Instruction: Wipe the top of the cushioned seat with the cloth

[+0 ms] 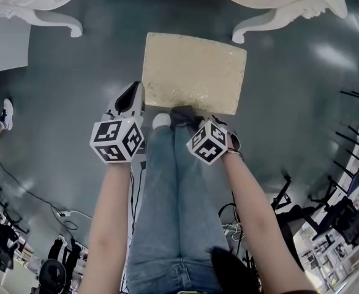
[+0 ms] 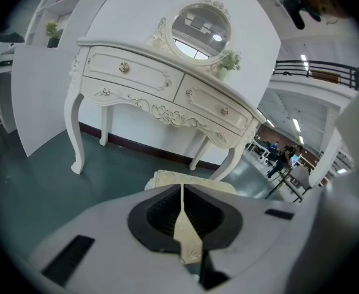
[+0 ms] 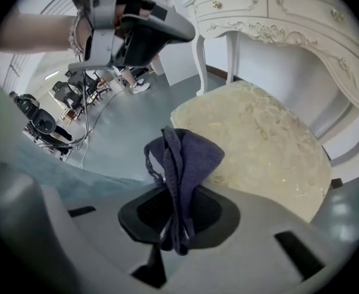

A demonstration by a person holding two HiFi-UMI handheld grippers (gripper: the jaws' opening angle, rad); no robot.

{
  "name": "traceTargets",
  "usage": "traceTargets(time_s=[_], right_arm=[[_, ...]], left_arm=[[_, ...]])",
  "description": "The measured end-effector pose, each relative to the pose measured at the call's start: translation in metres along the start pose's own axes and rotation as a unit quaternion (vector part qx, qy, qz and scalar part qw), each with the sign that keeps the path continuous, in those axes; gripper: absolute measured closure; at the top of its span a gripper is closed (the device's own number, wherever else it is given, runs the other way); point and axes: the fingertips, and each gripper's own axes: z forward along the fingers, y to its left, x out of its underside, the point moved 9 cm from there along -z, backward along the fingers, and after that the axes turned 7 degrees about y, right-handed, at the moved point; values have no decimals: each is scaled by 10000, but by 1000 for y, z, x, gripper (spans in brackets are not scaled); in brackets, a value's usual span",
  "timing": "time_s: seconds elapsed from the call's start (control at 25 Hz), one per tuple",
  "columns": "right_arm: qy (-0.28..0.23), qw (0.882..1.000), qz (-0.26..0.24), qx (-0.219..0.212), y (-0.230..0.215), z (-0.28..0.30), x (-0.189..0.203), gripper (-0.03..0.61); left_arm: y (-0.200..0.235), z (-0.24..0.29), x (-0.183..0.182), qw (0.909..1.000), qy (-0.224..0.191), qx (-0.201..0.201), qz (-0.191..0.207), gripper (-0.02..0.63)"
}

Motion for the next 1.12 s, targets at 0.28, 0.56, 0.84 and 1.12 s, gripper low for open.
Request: traceTargets(time_s=[0.28,0.56,0.84,1.12], right_arm=[[-1133,9887,963,204,-31,-51,-25,535],[-1848,9609,2001,507,-72,-67,-42,535],[-2160,9416,2490,695,-112,-69,-65,535],[-2177,9414,2396,942,-154,-76,-86,535]], left_arm=[[9,-1,-13,9999,-79,-43,-78,600],[18,-3,-24,9998,-120,-104,-135,600],[32,-3,-31,9994,-155,-221,-209,600],[43,-3,-28,9987,-148,-357,-331,600]])
